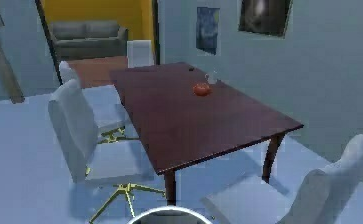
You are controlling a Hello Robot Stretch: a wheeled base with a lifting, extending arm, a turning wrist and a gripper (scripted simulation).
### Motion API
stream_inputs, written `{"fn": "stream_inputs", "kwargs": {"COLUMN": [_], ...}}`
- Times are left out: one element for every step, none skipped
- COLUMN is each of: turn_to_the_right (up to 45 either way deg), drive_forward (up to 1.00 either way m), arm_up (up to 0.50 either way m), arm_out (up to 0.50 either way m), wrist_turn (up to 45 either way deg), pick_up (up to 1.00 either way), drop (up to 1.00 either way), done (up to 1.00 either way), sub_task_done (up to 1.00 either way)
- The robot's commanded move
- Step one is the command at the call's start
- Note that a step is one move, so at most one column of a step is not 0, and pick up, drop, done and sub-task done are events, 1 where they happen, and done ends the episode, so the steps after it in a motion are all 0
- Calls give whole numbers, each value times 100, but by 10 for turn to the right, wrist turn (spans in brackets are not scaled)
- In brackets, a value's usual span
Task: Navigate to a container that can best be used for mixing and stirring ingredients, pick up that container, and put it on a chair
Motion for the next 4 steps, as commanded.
{"fn": "stream_inputs", "kwargs": {"turn_to_the_right": [-450, -450, -300, 450], "drive_forward": [0, 0, 0, 0], "arm_up": [0, 0, 0, 0], "arm_out": [0, 0, 0, 0], "wrist_turn": [0, 0, 0, 0], "pick_up": [0, 0, 0, 0], "drop": [0, 0, 0, 0], "done": [0, 0, 0, 0], "sub_task_done": [0, 0, 0, 0]}}
